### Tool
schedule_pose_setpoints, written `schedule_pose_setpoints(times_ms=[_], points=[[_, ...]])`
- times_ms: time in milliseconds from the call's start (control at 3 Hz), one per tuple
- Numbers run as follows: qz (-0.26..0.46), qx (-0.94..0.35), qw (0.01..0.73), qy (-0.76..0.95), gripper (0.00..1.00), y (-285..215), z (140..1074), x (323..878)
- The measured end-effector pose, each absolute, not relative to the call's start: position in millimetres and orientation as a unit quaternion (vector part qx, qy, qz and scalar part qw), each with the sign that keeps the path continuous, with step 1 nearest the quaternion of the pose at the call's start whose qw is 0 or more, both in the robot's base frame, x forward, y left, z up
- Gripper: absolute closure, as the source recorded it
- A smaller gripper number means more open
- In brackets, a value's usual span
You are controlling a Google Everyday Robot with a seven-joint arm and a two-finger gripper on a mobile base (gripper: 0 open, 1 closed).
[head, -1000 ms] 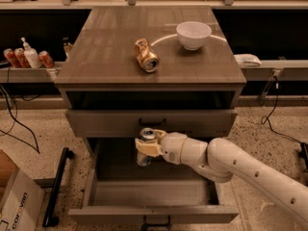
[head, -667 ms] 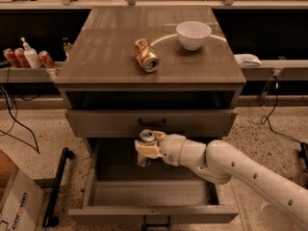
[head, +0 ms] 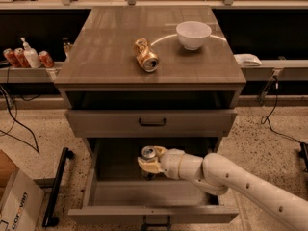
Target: Place redbull can into middle drawer
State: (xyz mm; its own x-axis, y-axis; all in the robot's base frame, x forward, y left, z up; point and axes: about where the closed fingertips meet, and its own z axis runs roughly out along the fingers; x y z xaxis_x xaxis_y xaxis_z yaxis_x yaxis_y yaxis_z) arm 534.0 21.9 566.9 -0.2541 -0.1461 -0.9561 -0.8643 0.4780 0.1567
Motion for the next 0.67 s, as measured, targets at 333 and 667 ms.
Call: schedule_pose_setpoints(times_ms=[333, 667], points=[[0.344, -0.353, 0.500, 0.712, 1.00, 15, 528, 536], [0.331, -0.346, 0.503, 0.720, 0.81, 12, 494, 541]])
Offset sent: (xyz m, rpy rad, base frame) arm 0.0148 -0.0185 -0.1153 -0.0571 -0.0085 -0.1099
